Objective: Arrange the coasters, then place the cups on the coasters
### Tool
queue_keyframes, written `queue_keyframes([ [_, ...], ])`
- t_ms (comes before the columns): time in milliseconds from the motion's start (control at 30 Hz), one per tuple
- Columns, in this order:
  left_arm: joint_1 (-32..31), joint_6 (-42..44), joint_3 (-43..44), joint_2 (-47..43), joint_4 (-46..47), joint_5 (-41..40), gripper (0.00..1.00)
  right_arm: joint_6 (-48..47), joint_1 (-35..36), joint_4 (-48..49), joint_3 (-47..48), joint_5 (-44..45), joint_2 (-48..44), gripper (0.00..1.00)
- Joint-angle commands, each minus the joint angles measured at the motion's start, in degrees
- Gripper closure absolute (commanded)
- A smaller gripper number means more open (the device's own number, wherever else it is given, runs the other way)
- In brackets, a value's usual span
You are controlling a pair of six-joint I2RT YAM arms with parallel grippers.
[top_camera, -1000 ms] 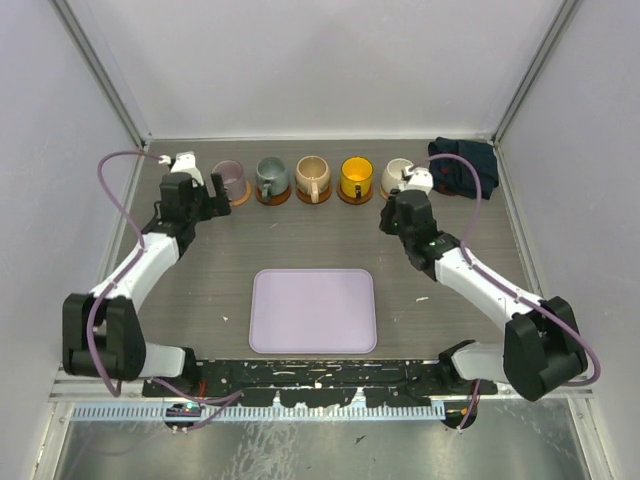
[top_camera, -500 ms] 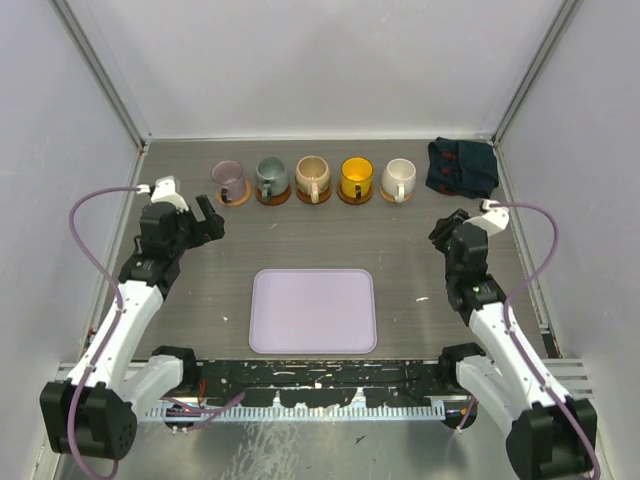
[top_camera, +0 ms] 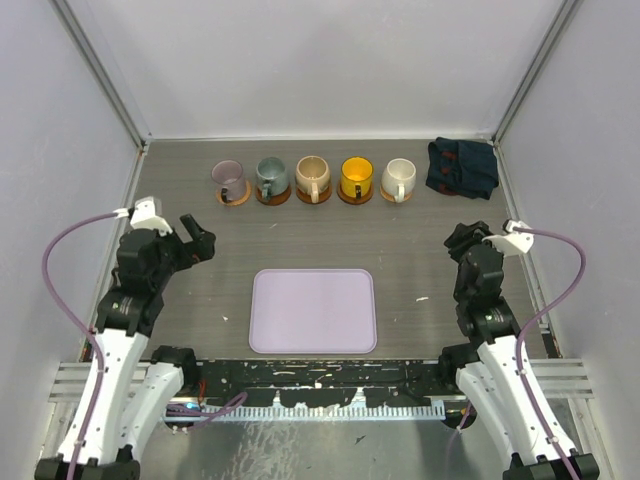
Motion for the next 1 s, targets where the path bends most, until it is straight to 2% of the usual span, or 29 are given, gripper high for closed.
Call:
queue_keyframes([
  [0,-0.2,0.2,1.7,-5.4,-3.5,-3.6,0.02,-0.9,-0.2,-0.9,0.9,2.6,-0.8,0.49],
  [200,-0.2,0.4,2.6,-6.4,-9.1,-6.1,0.02,-0.7,-0.2,-0.9,0.7,2.5,-0.3,0.47],
  [467,-0.2,-0.3,0.4,-10.1,-7.9,-6.5,0.02,-1.1,-0.1,-1.1,0.9,2.5,-0.2,0.46],
  [967,-0.2,-0.8,-2.2,-11.3,-6.3,-6.0,0.02,-1.3,-0.1,-1.4,0.6,2.3,0.0,0.45],
])
